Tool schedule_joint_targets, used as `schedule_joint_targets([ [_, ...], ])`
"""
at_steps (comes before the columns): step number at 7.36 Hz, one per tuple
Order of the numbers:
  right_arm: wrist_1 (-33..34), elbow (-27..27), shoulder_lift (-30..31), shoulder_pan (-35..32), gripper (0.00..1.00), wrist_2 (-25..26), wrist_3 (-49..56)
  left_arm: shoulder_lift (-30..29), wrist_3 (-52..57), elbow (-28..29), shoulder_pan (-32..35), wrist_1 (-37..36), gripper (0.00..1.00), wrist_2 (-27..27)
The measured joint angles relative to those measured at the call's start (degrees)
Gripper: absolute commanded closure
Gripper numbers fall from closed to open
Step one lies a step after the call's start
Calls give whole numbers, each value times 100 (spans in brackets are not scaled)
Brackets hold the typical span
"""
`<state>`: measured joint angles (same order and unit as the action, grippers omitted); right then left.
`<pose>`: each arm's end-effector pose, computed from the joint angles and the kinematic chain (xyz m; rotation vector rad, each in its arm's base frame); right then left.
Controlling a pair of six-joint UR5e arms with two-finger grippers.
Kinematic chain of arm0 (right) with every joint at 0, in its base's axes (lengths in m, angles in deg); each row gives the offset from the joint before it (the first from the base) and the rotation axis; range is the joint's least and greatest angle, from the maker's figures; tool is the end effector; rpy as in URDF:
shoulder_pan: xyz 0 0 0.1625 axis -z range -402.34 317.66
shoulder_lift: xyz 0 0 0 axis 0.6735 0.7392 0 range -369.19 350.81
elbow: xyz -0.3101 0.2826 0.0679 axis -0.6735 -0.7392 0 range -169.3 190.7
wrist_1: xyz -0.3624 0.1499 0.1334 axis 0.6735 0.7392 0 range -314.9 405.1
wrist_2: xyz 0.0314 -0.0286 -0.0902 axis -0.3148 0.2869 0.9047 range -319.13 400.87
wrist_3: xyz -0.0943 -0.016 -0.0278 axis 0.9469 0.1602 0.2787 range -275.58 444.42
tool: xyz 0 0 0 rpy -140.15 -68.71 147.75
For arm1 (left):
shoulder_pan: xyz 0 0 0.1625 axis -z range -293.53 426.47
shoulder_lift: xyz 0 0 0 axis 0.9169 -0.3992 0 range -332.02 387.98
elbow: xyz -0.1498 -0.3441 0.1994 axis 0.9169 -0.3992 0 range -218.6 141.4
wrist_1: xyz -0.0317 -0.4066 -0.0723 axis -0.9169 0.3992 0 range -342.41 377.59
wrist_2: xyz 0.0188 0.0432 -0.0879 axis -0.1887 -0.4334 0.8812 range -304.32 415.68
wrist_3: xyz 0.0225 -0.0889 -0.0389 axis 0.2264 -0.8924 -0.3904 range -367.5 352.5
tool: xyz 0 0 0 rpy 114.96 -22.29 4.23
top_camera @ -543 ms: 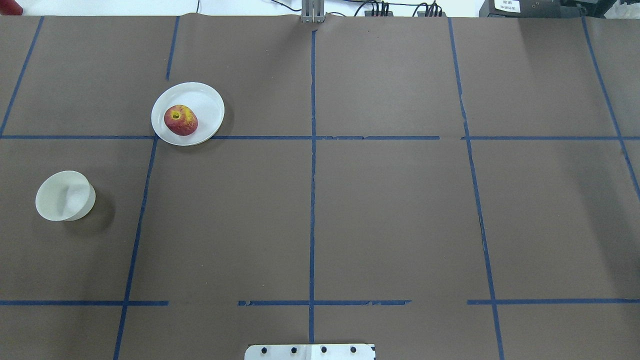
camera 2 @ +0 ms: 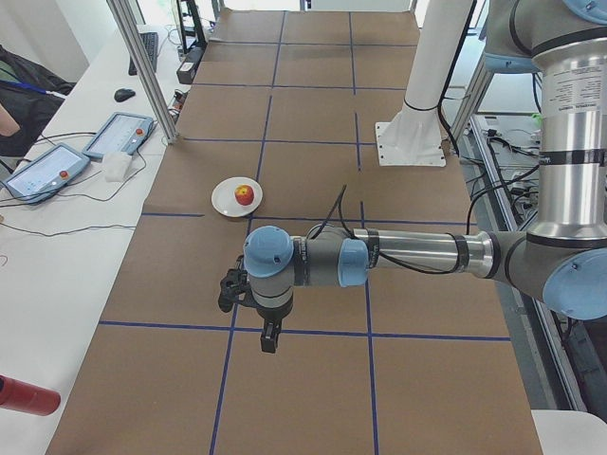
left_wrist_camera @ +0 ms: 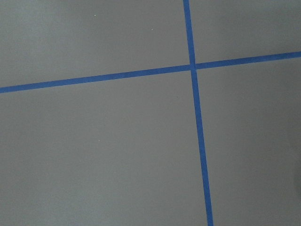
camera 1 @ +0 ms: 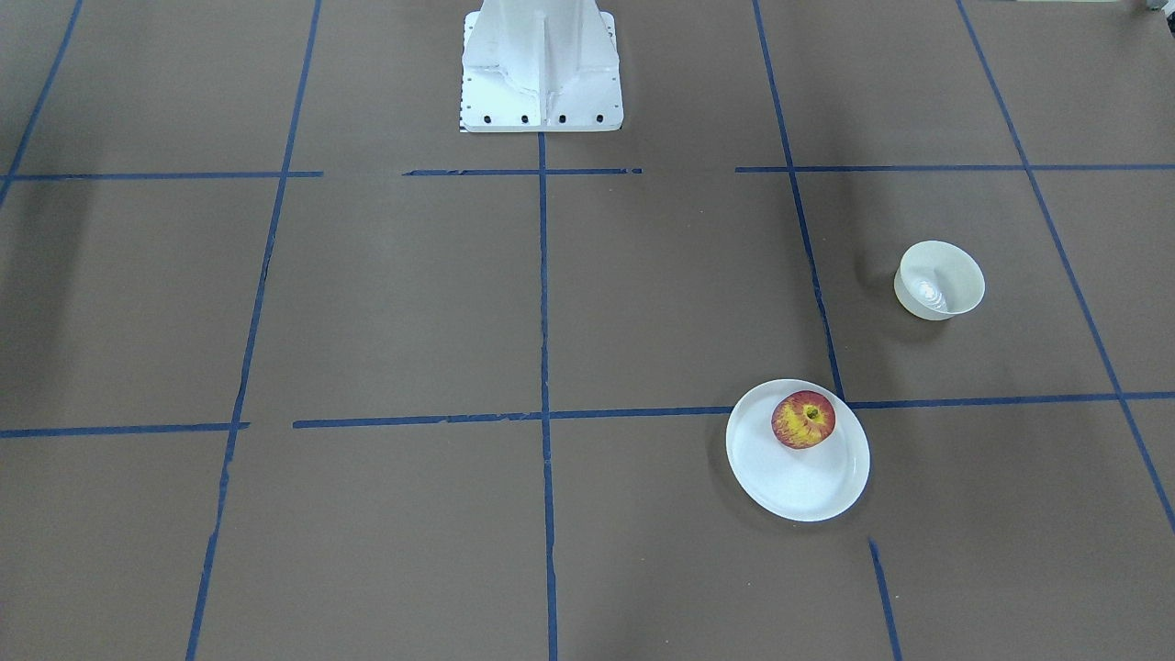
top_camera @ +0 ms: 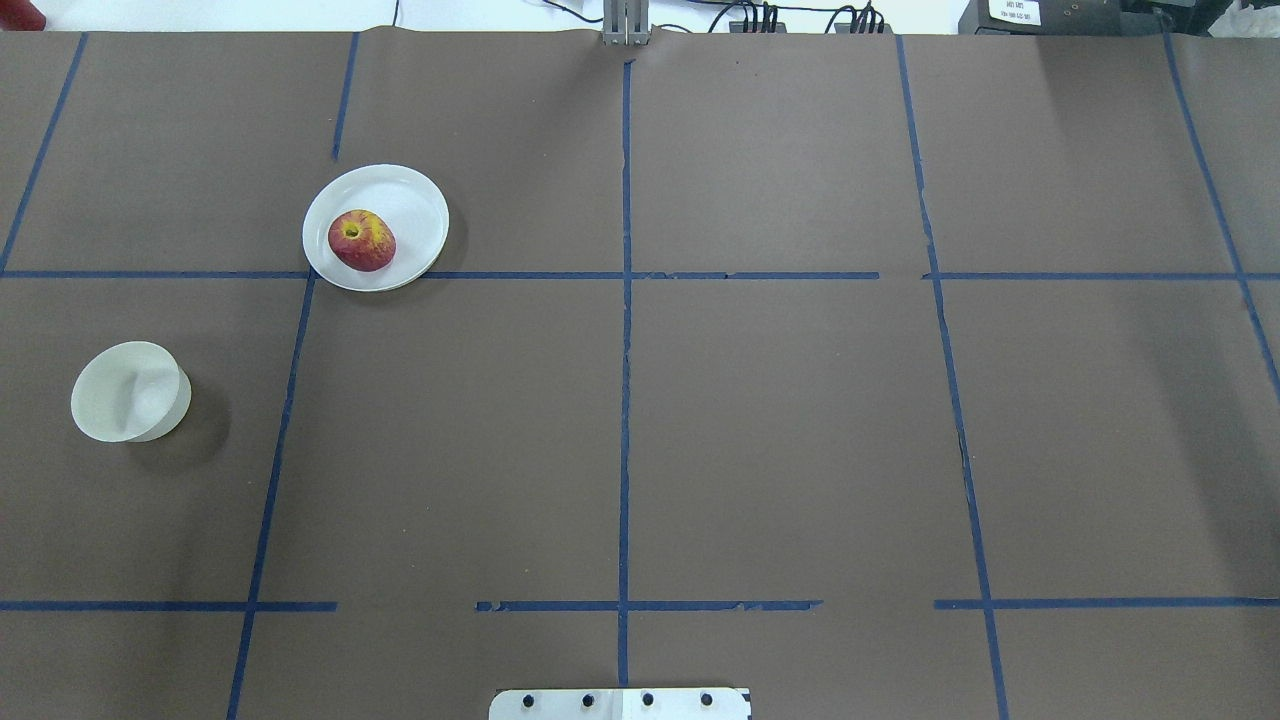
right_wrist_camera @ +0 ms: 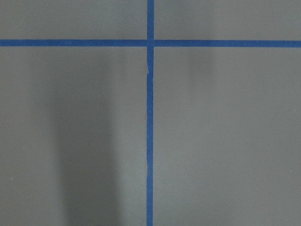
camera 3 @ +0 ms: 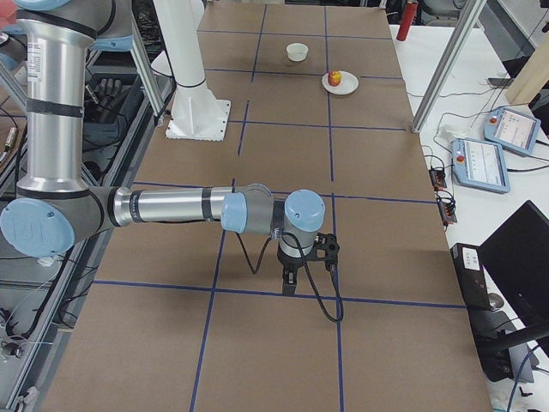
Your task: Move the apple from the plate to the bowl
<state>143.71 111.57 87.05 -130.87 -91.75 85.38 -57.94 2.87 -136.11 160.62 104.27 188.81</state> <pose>0.0545 -0.4407 0.6333 -0.0695 -0.7433 -0.0144 -0.0984 -0.4552 0.6355 0.0970 0.7469 0.1041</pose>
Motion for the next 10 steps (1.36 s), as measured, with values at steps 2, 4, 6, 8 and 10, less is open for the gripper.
schedule_joint_targets([
  [2,0,1,0,1,0,0,1,-410,-30,-47,-150,73,0,2],
  [4,0,0,0,3,0,0,1,-861,-396,-405,-927,220,0,-13],
  [6,2,2,0,3,0,0,-3,-1533,-1387,-567,-1588,249,0,-16],
  [8,2,3,0,0,0,0,0,-2080,-2933,-509,-2285,242,0,-18],
  [10,0,3,-1,1,0,0,0,-2601,-4191,-231,-3023,246,0,-69],
])
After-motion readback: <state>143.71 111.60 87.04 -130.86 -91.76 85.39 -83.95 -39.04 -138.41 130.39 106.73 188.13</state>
